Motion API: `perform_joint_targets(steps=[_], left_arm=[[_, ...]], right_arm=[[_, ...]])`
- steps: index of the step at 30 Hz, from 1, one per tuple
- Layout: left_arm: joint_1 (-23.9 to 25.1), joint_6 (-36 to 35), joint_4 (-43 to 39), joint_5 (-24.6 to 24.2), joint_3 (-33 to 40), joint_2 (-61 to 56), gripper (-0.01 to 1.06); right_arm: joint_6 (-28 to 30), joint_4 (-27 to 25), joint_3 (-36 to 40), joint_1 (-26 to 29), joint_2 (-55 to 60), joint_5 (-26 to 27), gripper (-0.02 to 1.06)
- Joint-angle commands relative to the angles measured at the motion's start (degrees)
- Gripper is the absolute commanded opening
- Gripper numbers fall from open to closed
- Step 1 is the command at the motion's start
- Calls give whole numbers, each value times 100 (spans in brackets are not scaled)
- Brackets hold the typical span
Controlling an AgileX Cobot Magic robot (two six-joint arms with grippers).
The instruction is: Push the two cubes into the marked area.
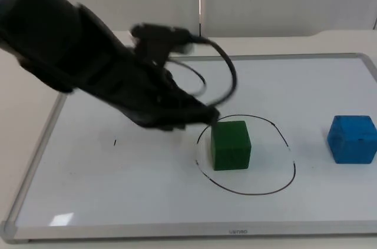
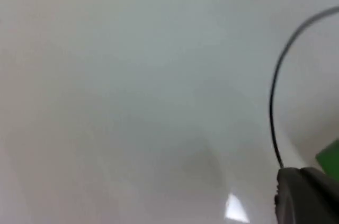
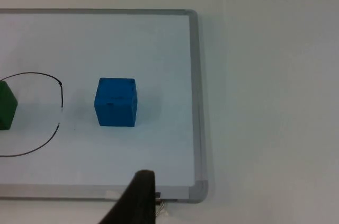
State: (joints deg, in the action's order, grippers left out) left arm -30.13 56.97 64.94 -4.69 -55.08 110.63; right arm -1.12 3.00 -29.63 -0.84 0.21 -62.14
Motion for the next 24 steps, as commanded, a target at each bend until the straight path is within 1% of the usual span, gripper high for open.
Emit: perform_joint_targets(steps=[1,2,3,6,8,9,11,15,17,19,20,22,24], left_arm=[[266,35,-160,-267,-11,-347,0],[405,35,-209,-365,-11,-522,0],[405,35,-209,-365,-11,-522,0],[737,35,-328,-539,-11,-1082,0],[869,35,-353,-623,-11,-1451,0],[869,35,-353,-623,-11,-1451,0],[957,35,-392,-731,-11,-1832,0],[957,11,-601,-1047,-11,-2617,0],[957,-8,-601,-1089,-11,-2710,0],[957,-103,-613,-1440,-2,-3139,0],[957,-103,-613,-1440,-2,-3139,0],[957,-432,-938,-1573,-2,-3499,0],[957,-1144,-1686,-1664,-2,-3814,0]], right_arm=[[53,-32,13,25,-21,34,105],[53,-32,13,25,-21,34,105],[53,-32,13,25,-21,34,105],[53,-32,13,25,-21,34,105],[53,-32,13,25,-21,34,105],[53,-32,13,25,-21,34,105],[53,-32,13,25,-21,34,105],[53,-32,13,25,-21,34,105],[53,-32,13,25,-21,34,105],[53,-32,13,25,-21,34,105],[53,-32,13,25,-21,34,105],[53,-32,13,25,-21,34,105],[53,-32,13,25,-21,34,105]])
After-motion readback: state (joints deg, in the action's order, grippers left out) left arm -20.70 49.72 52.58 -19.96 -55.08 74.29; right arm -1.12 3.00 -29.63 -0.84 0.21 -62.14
